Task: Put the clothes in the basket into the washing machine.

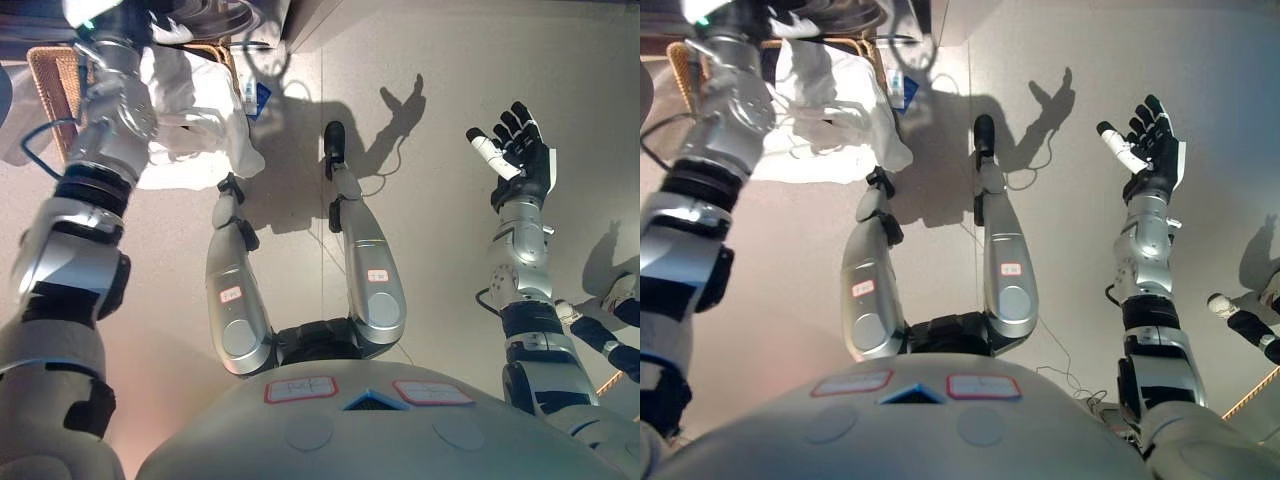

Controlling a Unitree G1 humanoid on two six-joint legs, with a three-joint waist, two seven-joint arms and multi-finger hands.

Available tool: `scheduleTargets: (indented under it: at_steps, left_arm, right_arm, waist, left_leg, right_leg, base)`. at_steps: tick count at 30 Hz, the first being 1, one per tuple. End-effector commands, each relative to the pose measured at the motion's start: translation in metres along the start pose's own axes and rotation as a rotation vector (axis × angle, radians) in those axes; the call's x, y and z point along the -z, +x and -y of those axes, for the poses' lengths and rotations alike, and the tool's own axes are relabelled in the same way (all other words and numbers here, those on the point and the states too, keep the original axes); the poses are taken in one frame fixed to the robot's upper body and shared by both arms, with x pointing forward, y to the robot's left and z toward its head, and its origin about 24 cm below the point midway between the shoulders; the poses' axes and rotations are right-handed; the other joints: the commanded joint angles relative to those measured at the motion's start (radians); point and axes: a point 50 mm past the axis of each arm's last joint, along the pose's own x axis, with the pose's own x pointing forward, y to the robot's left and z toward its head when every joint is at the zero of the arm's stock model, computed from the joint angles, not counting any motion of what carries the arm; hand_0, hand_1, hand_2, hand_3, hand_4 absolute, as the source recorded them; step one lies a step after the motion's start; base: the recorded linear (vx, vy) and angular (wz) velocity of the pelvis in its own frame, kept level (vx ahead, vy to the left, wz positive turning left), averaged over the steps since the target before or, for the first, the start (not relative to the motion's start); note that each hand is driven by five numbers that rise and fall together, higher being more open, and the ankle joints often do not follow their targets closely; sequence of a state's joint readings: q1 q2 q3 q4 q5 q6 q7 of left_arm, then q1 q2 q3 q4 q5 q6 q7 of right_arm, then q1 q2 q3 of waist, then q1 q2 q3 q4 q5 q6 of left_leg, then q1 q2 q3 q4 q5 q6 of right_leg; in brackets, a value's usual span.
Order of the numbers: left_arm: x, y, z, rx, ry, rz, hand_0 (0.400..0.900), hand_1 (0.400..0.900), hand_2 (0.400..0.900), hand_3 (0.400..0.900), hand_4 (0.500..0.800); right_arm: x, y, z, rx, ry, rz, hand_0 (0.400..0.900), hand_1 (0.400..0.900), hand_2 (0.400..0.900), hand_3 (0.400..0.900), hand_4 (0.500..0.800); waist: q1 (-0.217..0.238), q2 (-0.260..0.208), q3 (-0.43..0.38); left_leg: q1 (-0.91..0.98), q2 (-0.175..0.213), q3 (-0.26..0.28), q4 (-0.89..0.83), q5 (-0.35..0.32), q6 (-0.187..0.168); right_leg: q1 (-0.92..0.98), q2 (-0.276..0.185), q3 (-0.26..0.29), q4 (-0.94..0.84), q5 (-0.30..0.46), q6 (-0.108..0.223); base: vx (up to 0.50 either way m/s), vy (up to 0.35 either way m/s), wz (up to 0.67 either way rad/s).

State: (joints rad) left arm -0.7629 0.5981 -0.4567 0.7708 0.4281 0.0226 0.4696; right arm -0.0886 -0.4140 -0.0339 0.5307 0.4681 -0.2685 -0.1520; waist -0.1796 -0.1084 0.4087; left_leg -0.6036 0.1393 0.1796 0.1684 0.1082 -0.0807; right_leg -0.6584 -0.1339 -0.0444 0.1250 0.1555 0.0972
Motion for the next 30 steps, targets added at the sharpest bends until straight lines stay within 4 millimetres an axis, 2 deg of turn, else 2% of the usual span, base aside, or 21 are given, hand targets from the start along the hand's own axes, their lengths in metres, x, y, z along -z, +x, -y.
scheduleTargets:
  at_steps: [1, 5, 9, 13, 19, 26, 30]
  left_arm:
    - [-0.027, -0.013, 0.017, 0.002, -0.089, 0.127, 0.9, 0.9, 0.9, 0.9, 0.8]
    - [-0.023, -0.031, 0.043, 0.096, -0.185, 0.068, 0.9, 0.9, 0.9, 0.9, 0.8]
    - [-0.006, -0.056, 0.075, 0.205, -0.309, -0.093, 0.9, 0.9, 0.9, 0.9, 0.8]
    - [0.003, -0.081, 0.098, 0.293, -0.47, -0.226, 0.9, 0.9, 0.9, 0.9, 0.8]
    - [0.017, -0.118, 0.118, 0.357, -0.689, -0.379, 0.9, 0.9, 0.9, 0.9, 0.8]
    - [0.039, -0.168, 0.135, 0.432, -0.785, -0.535, 0.9, 0.9, 0.9, 0.9, 0.8]
    - [0.053, -0.205, 0.148, 0.493, -0.891, -0.698, 0.9, 0.9, 0.9, 0.9, 0.8]
  right_arm:
    - [-0.008, -0.014, 0.044, 0.113, -0.08, 0.064, 0.9, 0.9, 0.9, 0.9, 0.8]
    - [-0.007, -0.014, 0.041, 0.107, -0.074, 0.058, 0.9, 0.9, 0.9, 0.9, 0.8]
    - [-0.003, -0.014, 0.036, 0.098, -0.062, 0.044, 0.9, 0.9, 0.9, 0.9, 0.8]
    - [0.0, -0.013, 0.033, 0.101, -0.055, 0.026, 0.9, 0.9, 0.9, 0.9, 0.8]
    - [0.013, -0.016, 0.032, 0.114, -0.04, -0.036, 0.9, 0.9, 0.9, 0.9, 0.8]
    - [0.048, -0.028, 0.038, 0.15, -0.042, -0.192, 0.9, 0.9, 0.9, 0.9, 0.8]
    - [0.074, -0.043, 0.048, 0.18, -0.064, -0.332, 0.9, 0.9, 0.9, 0.9, 0.8]
  waist:
    - [-0.02, 0.069, -0.133]
    - [-0.011, 0.073, -0.127]
    - [-0.006, 0.074, -0.122]
    - [0.0, 0.077, -0.118]
    - [0.018, 0.085, -0.12]
    - [0.06, 0.097, -0.146]
    - [0.083, 0.11, -0.178]
  left_leg:
    - [-0.055, 0.037, -0.13, 0.053, -0.041, -0.024]
    - [-0.046, 0.038, -0.132, 0.048, -0.037, -0.023]
    - [-0.042, 0.036, -0.133, 0.049, -0.034, -0.02]
    - [-0.036, 0.034, -0.136, 0.048, -0.027, -0.019]
    - [0.012, 0.032, -0.136, 0.025, -0.015, -0.022]
    - [0.139, 0.028, -0.134, -0.048, 0.007, -0.029]
    - [0.239, 0.024, -0.134, -0.114, 0.025, -0.038]
  right_leg:
    - [-0.001, 0.003, -0.074, 0.102, -0.104, 0.023]
    - [0.003, 0.004, -0.076, 0.11, -0.108, 0.02]
    - [0.004, 0.004, -0.076, 0.118, -0.11, 0.015]
    - [0.011, 0.003, -0.083, 0.122, -0.111, 0.013]
    - [0.059, 0.001, -0.093, 0.116, -0.112, 0.012]
    - [0.188, -0.004, -0.115, 0.07, -0.111, 0.018]
    - [0.296, -0.008, -0.137, 0.017, -0.104, 0.026]
  base:
    - [-0.01, -0.019, 0.04]
    - [-0.01, -0.014, 0.03]
    - [-0.01, -0.008, 0.02]
    - [-0.02, -0.015, 0.06]
    - [0.0, -0.011, 0.07]
    - [0.06, -0.004, 0.11]
    - [0.1, 0.009, 0.16]
